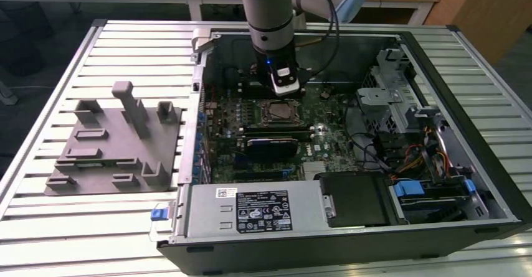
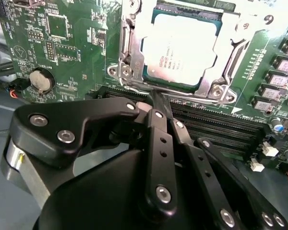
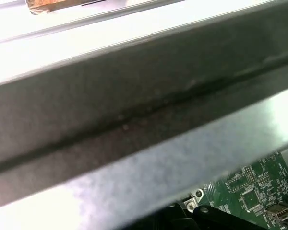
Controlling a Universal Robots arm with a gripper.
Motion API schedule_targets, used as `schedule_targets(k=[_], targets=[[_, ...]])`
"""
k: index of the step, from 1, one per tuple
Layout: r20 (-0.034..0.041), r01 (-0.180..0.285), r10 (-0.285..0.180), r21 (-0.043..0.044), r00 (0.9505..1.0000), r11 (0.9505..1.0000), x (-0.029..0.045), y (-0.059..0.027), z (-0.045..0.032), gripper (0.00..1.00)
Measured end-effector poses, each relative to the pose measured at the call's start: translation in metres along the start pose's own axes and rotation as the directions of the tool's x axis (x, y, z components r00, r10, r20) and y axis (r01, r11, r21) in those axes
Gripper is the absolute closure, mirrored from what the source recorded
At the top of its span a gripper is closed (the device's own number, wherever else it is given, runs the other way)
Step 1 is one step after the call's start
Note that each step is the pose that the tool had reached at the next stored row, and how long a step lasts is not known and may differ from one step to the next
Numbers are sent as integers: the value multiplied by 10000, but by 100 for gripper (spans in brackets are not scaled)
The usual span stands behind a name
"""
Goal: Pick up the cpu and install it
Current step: 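Install the first cpu locking lever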
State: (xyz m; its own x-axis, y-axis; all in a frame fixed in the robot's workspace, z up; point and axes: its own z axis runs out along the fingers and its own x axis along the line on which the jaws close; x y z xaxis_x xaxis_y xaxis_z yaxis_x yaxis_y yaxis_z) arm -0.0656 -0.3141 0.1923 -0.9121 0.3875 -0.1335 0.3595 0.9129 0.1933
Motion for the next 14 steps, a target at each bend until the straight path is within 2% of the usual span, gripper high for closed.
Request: schedule_targets(k=[3, 6, 14], targets=[[0, 0, 0, -2, 10000, 10000, -2, 3, -17, 89], [0, 0, 0, 0, 10000, 10000, -9, 13, -66, 89], [8, 3, -3, -4, 10000, 10000, -35, 49, -248, 89]])
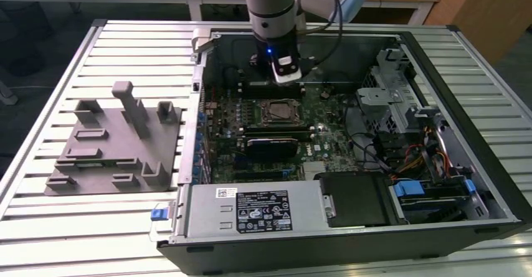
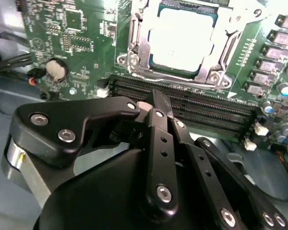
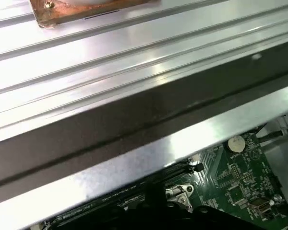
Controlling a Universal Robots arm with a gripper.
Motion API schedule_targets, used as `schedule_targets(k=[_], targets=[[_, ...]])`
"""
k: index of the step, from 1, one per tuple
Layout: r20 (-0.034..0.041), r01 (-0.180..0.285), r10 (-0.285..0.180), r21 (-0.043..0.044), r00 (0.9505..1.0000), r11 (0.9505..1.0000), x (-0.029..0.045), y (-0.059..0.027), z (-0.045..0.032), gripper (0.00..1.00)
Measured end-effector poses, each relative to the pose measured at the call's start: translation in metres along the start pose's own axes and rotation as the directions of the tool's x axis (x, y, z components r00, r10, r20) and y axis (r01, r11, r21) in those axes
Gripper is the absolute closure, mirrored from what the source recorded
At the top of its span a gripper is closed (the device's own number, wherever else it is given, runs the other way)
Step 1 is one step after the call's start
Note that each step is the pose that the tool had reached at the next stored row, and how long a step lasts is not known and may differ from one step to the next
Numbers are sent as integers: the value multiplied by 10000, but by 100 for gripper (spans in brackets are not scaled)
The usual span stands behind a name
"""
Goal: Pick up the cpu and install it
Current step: 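Install the first cpu locking lever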
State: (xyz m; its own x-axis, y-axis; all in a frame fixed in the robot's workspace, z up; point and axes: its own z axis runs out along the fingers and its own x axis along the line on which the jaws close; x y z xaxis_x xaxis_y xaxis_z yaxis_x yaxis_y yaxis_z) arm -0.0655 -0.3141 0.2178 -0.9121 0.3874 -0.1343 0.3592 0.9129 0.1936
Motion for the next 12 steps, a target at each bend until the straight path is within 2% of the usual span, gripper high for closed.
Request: schedule_targets(k=[4, 10, 12], targets=[[19, 2, -2, -7, 10000, 10000, -9, 14, -69, 89], [29, 6, -6, 9, 10000, 10000, -10, 14, -73, 89], [28, 12, -12, 59, 10000, 10000, -10, 15, -73, 89]])
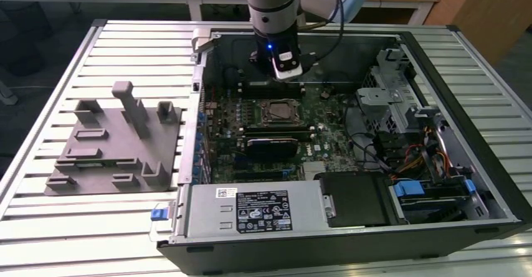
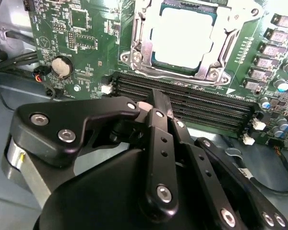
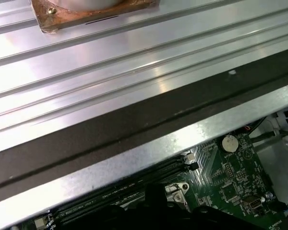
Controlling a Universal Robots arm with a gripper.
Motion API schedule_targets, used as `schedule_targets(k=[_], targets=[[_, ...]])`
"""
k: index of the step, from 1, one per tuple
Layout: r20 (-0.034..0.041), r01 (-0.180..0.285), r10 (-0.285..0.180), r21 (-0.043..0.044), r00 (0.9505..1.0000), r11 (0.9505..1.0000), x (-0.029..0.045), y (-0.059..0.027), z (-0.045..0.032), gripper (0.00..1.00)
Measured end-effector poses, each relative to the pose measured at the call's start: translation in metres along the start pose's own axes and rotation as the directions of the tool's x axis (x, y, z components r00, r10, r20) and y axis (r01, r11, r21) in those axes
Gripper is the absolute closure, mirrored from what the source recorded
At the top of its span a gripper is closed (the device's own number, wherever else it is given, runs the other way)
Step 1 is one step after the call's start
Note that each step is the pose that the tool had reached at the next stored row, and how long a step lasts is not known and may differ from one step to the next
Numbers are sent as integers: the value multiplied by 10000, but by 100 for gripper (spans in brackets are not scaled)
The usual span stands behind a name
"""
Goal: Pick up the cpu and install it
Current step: 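Install the first cpu locking lever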
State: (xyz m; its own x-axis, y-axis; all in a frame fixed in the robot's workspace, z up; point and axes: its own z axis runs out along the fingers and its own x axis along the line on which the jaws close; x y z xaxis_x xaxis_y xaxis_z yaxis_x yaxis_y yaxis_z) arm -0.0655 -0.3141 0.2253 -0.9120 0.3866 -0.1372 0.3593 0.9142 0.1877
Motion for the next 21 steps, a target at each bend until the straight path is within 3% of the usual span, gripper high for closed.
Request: schedule_targets(k=[4, 9, 18, 19, 21], targets=[[-5, 31, -31, 229, 10000, 9997, -1, 0, 2, 89], [-75, 79, -74, 624, 9999, 9980, -11, 3, 8, 89], [-557, 134, -60, 1328, 9984, 9910, -38, 13, 18, 89], [-594, 139, -57, 1377, 9982, 9904, -38, 13, 19, 89], [-601, 140, -56, 1396, 9982, 9901, -38, 12, 18, 89]])
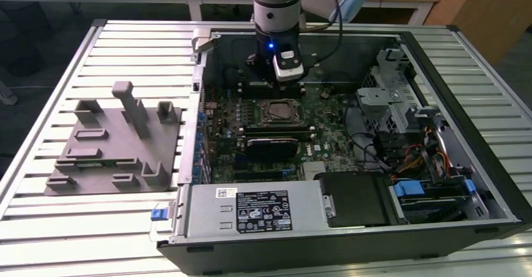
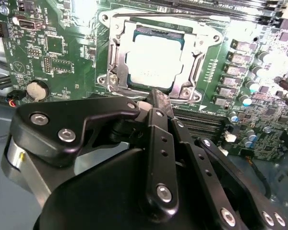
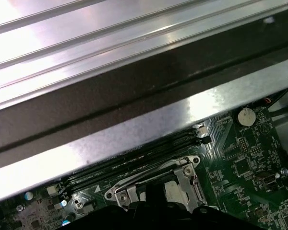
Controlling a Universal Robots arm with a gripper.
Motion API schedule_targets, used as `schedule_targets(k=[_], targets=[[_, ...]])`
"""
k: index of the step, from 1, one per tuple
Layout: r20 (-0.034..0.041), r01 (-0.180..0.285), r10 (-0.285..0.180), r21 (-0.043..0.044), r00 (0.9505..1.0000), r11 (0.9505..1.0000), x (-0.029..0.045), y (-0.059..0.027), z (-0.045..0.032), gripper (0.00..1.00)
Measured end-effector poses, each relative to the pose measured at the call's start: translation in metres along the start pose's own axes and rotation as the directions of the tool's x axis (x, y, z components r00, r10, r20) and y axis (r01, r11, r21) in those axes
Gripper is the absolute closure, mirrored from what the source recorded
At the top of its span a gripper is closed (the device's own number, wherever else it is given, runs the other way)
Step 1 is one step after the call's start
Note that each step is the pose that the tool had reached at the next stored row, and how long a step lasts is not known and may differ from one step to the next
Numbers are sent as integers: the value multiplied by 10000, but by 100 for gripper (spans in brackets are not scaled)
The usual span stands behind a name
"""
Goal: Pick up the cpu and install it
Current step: 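Install the first cpu locking lever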
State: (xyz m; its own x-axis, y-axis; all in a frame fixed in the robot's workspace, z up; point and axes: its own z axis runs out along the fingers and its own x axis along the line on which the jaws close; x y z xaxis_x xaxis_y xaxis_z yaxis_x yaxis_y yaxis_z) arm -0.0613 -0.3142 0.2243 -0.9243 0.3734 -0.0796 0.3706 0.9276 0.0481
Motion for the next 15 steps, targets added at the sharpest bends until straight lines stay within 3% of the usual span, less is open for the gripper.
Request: schedule_targets(k=[7, 12, 15], targets=[[-3, 14, -14, 12, 10000, 10000, -29, 13, 3, 89], [-52, 243, -242, 36, 9997, 9997, -74, 30, 8, 89], [-86, 408, -407, 96, 9991, 9991, -81, 31, 9, 89]])
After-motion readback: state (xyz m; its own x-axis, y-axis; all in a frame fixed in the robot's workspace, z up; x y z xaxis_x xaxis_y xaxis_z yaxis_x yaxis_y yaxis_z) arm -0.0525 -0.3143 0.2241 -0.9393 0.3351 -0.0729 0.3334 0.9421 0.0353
